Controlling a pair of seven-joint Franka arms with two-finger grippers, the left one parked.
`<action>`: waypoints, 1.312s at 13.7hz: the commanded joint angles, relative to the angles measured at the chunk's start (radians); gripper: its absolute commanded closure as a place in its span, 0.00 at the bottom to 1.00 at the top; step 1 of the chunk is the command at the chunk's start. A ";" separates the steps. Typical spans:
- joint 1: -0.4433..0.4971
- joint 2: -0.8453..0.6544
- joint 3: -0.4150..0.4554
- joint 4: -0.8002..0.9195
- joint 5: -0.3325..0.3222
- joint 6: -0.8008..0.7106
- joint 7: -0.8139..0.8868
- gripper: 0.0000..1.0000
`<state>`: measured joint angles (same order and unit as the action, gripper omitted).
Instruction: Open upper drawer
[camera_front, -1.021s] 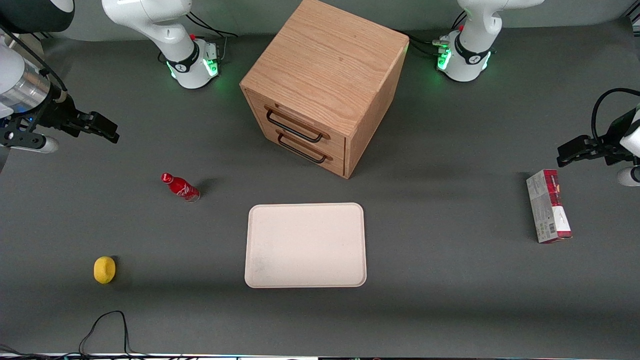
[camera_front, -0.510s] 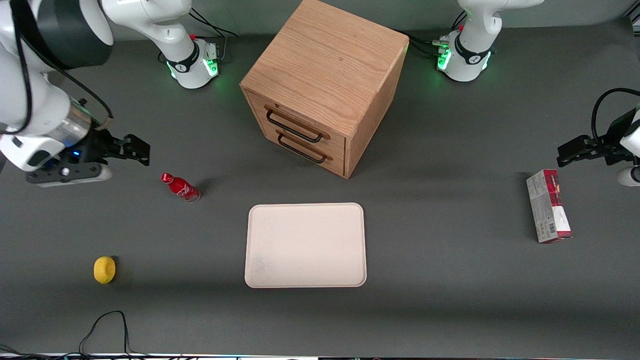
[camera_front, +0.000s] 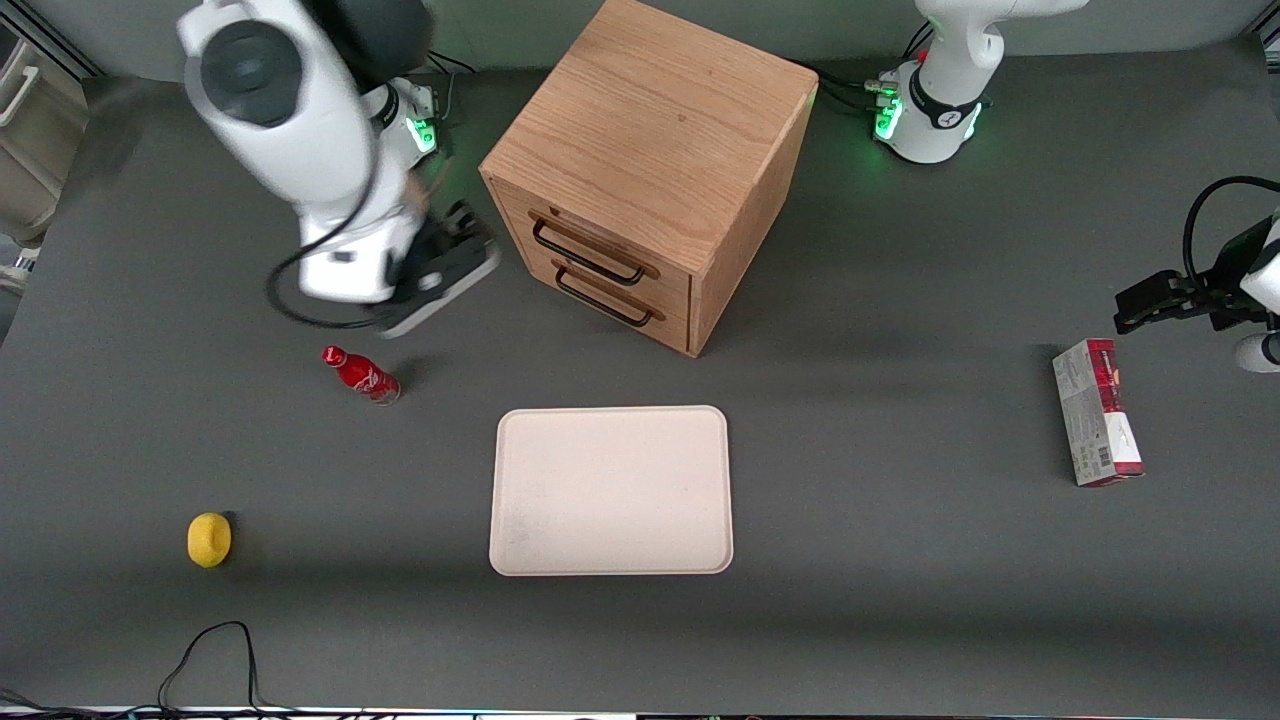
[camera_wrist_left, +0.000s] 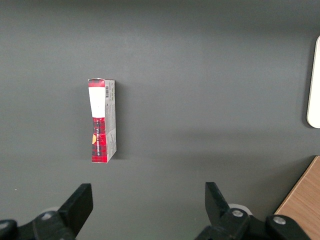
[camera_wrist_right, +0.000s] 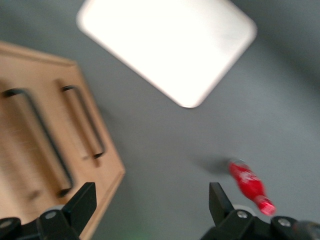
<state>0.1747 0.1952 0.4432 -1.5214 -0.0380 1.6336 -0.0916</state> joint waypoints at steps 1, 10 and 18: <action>0.002 0.035 0.096 0.033 -0.028 -0.021 -0.039 0.00; 0.006 0.200 0.126 0.034 0.035 0.064 -0.244 0.00; 0.020 0.254 0.126 0.026 0.095 0.071 -0.303 0.00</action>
<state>0.1823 0.4253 0.5680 -1.5176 0.0257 1.7074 -0.3713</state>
